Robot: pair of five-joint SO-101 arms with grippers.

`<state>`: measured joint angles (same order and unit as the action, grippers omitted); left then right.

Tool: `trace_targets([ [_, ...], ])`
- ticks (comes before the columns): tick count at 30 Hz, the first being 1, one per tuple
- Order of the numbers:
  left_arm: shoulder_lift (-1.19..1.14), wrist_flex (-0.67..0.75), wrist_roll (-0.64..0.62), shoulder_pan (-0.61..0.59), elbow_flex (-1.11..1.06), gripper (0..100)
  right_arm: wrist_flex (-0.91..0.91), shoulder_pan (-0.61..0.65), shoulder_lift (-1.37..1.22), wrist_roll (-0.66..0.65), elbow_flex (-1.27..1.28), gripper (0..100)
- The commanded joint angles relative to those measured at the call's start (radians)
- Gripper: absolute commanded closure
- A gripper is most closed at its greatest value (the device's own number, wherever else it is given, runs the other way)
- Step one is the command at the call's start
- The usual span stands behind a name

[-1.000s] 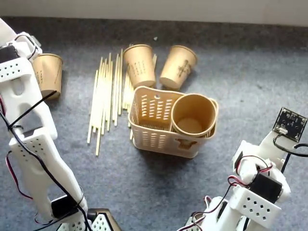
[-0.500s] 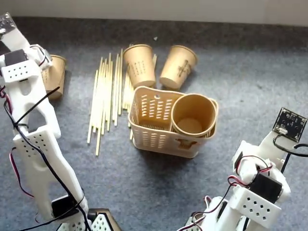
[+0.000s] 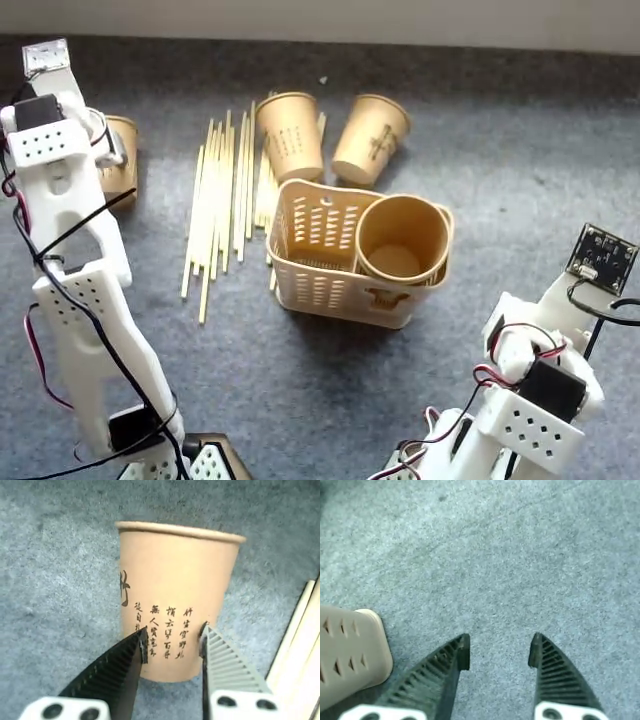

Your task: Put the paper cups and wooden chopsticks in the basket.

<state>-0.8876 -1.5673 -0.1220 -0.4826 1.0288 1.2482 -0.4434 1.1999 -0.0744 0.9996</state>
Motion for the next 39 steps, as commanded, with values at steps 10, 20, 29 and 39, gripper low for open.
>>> trace_targets([
  [10, -0.004, -0.18, 0.048, -0.145, -0.002, 81, 0.005, -0.001, 0.015, 0.005, -0.005, 79.6],
  [20, -0.002, -0.186, 0.097, -0.119, -0.216, 81, 0.004, -0.001, 0.015, 0.006, -0.005, 79.6],
  [29, -0.002, -0.193, 0.288, -0.133, -0.254, 96, 0.004, -0.001, 0.015, 0.006, -0.005, 79.6],
  [39, -0.002, -0.192, 0.496, -0.131, -0.435, 99, 0.002, -0.001, 0.015, 0.006, -0.005, 79.6],
])
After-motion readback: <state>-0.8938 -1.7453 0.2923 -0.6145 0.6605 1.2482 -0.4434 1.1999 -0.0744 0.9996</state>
